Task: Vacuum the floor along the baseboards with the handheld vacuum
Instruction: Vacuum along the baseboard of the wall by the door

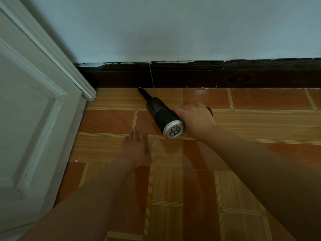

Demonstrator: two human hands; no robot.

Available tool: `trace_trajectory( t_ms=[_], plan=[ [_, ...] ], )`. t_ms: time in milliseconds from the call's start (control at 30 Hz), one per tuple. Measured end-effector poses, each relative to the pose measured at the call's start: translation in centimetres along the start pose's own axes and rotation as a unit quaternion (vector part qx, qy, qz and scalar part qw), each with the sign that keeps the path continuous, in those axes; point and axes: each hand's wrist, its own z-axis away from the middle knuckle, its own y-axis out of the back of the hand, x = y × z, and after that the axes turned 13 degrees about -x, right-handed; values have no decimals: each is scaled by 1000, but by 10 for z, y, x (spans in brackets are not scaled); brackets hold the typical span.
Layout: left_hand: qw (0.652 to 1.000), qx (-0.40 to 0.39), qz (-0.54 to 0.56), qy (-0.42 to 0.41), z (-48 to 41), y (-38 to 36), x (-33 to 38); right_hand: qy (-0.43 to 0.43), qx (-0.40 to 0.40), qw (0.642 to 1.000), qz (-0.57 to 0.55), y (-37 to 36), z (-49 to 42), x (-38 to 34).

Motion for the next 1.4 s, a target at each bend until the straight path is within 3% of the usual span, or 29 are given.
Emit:
trace_trajectory(
  t_ms=[633, 1233, 1400],
  plan=[
    [999, 8, 7, -41, 1, -3, -14, 31, 16, 999, 7, 8, -44, -36],
    [1000, 20, 13, 4, 2, -8, 4, -16, 12, 1000, -5, 6, 10, 9],
    [999, 48, 13, -20, 6, -10, 23, -41, 29, 999, 0, 3, 34, 25]
  ],
)
